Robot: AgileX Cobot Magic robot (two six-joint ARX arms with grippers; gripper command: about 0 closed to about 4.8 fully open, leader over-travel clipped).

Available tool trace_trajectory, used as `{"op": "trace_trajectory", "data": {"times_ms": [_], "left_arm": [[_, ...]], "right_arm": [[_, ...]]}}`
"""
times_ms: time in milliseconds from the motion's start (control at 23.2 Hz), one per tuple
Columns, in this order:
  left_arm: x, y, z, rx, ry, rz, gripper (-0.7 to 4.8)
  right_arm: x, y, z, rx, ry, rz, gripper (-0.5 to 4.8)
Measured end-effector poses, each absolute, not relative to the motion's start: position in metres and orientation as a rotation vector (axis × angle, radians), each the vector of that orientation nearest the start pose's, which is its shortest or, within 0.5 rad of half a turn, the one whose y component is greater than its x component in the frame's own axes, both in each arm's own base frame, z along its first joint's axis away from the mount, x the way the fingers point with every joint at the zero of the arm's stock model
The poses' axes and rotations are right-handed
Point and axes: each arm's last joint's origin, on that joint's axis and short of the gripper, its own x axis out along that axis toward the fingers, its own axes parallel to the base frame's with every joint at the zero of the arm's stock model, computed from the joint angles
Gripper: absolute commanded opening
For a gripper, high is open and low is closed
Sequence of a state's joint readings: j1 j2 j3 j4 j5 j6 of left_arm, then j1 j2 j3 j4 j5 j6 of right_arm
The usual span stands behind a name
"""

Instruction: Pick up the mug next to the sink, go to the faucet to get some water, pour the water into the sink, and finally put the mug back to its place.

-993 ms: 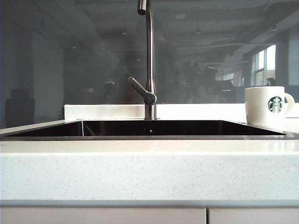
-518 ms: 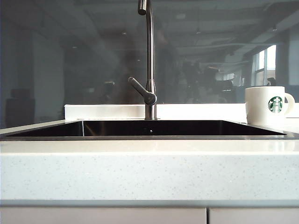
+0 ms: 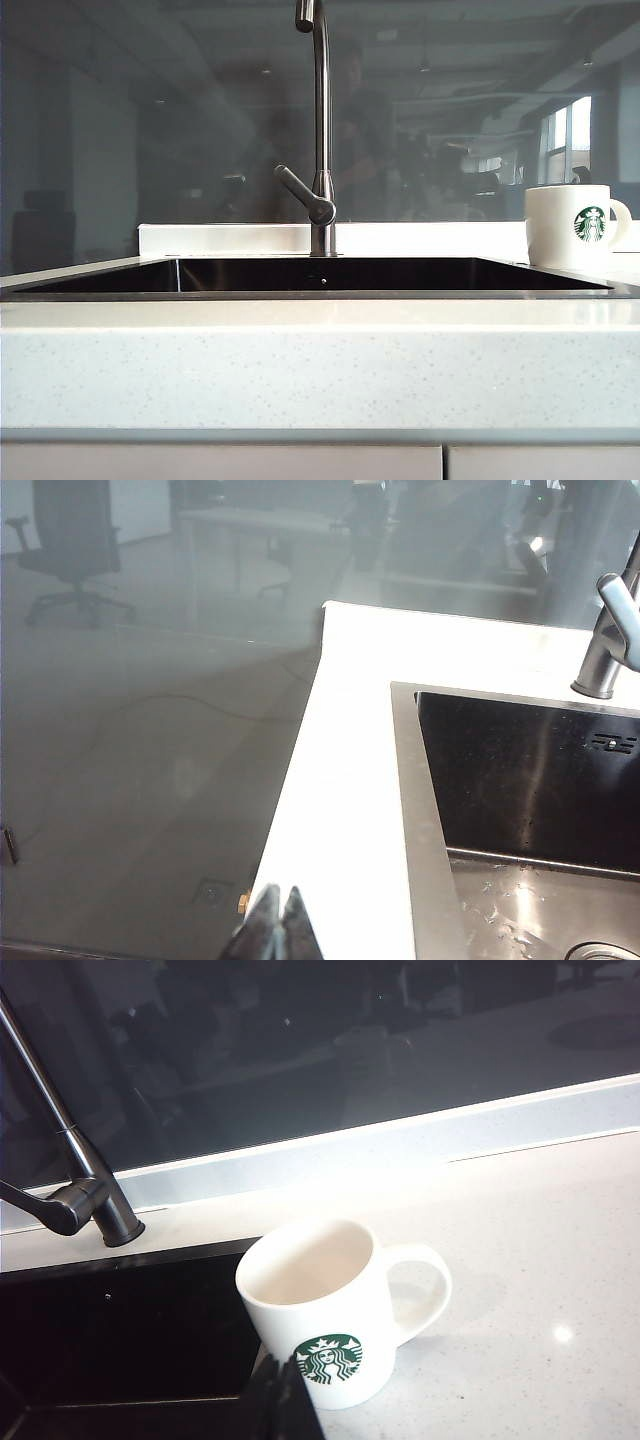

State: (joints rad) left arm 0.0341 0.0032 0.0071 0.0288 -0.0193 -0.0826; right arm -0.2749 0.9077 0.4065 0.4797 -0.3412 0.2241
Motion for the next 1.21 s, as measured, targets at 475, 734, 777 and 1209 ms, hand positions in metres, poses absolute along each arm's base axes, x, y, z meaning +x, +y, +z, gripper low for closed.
{"op": "trace_trajectory", "data": {"times_ms": [475,734,777,1209], "left_arm": [[0.097,0.003,0.168,-0.082,-0.031,0.037,-0.03],[0.097,0.003,0.168,-0.082,-0.031,0.033,-0.03],[0.097,0.003,0.168,-0.082,-0.031,0.034,-0.03],[0.097,0.003,0.168,-0.082,-0.031,0.033,-0.03]], "right_arm": [[0.193,-0.035,0.244,0.230,0.033,0.099,-0.01],[0.180,-0.034,0.256,0.193,-0.025,-0.008,-0.01],[0.178,-0.034,0.257,0.168,-0.031,-0.016,-0.01],[0.118,-0.024,0.218,-0.027,-0.179,-0.145,-0.02]]}}
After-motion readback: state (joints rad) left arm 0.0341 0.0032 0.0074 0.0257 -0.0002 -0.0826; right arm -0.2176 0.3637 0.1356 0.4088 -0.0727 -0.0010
